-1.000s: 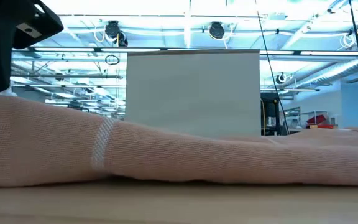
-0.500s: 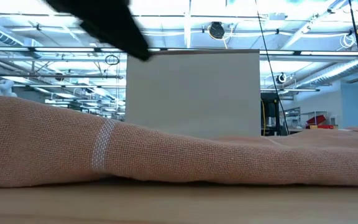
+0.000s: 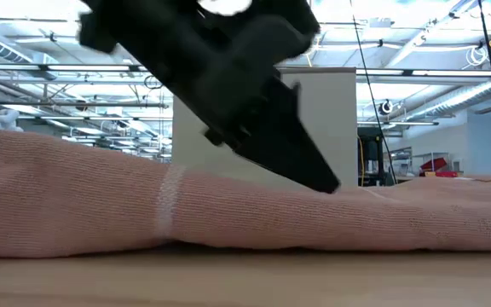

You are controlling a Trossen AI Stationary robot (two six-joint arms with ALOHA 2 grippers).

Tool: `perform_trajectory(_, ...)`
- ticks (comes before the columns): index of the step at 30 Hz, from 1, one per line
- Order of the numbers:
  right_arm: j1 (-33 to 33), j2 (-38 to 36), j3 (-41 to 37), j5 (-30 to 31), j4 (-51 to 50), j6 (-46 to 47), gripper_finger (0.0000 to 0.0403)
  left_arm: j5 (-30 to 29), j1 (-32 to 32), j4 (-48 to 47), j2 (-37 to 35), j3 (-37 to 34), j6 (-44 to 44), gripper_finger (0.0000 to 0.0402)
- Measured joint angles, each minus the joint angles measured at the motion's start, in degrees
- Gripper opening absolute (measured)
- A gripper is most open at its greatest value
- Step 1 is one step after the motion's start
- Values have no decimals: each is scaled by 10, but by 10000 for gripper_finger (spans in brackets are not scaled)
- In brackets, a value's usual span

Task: Fold towel
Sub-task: Fold the brown towel with white checkered lines

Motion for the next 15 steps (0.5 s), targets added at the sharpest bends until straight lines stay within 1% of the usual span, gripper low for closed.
perform_trajectory(4, 0, 9, 0, 1, -15, 0, 171, 0, 18, 66, 23, 0, 18, 92)
perform_trajectory(9, 1, 39, 2, 13, -25, 16, 171, 4, 31, 116, 28, 0, 32, 92)
perform_trajectory(12, 1, 50, 3, 22, -26, 27, 165, 31, 40, 128, 28, 0, 37, 92)
perform_trajectory(15, 1, 50, 2, 31, -22, 34, 144, 56, 50, 140, 35, 1, 34, 92)
